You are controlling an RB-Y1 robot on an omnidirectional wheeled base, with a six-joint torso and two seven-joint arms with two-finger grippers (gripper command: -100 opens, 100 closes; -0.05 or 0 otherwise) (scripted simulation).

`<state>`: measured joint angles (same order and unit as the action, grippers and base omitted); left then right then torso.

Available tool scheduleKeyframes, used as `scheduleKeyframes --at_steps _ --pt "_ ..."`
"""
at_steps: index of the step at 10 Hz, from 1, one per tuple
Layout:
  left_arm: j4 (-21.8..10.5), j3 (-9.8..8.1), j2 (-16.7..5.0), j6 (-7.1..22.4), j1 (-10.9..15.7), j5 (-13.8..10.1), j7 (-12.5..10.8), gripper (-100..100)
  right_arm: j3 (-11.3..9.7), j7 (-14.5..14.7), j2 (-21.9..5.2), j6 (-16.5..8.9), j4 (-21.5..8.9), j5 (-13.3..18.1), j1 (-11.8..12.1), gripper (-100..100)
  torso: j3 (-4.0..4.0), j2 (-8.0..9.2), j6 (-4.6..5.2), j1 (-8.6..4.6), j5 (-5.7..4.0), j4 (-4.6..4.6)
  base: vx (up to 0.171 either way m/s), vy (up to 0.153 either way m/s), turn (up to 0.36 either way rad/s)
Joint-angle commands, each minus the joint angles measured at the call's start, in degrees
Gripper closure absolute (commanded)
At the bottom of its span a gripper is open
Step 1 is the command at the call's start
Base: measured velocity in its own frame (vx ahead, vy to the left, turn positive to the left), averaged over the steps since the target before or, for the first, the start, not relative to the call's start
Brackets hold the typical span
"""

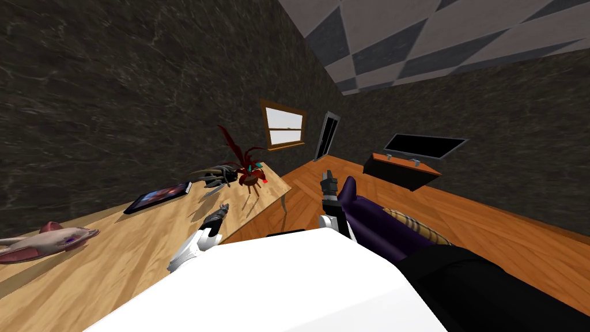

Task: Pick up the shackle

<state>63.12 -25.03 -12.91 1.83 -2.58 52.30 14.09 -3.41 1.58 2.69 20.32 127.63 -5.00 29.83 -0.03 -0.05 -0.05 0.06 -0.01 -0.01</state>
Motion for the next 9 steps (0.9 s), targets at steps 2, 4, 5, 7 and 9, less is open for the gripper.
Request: scheduleKeyframes --at_steps 2,4,5,7,9 --pt "-3.20 -1.19 -0.06 1.09 1.24 2.30 0.05 -100 0.00 0.00 0.00 0.00 0.00 0.00 0.00 0 0.01 0.02 -0.01 -0.02 0.00 0.01 0.017 0.011 -0.075" --pt "-5.48 -1.23 -0.64 2.90 1.55 4.13 -0.51 -100 0.00 0.00 0.00 0.00 0.00 0.00 0.00 0 -0.01 -0.03 0.01 0.00 0.00 0.00 0.040 0.024 -0.140" --pt "-6.38 -1.23 -0.85 3.65 1.66 4.88 -0.75 -100 0.00 0.00 0.00 0.00 0.00 0.00 0.00 0 -0.03 -0.06 0.00 0.04 0.00 -0.01 0.040 0.033 -0.094" --pt "-7.74 -1.21 -1.14 4.81 1.81 6.04 -1.15 -100 0.00 0.00 0.00 0.00 0.00 0.00 0.00 0 -0.02 -0.04 -0.01 0.06 0.01 -0.01 0.029 0.033 -0.088" --pt "-8.13 -1.44 -1.10 4.95 1.84 6.60 -1.27 -100 0.00 0.00 0.00 0.00 0.00 0.00 0.00 0 -0.01 -0.02 -0.01 0.03 0.01 0.00 0.020 0.019 -0.062"
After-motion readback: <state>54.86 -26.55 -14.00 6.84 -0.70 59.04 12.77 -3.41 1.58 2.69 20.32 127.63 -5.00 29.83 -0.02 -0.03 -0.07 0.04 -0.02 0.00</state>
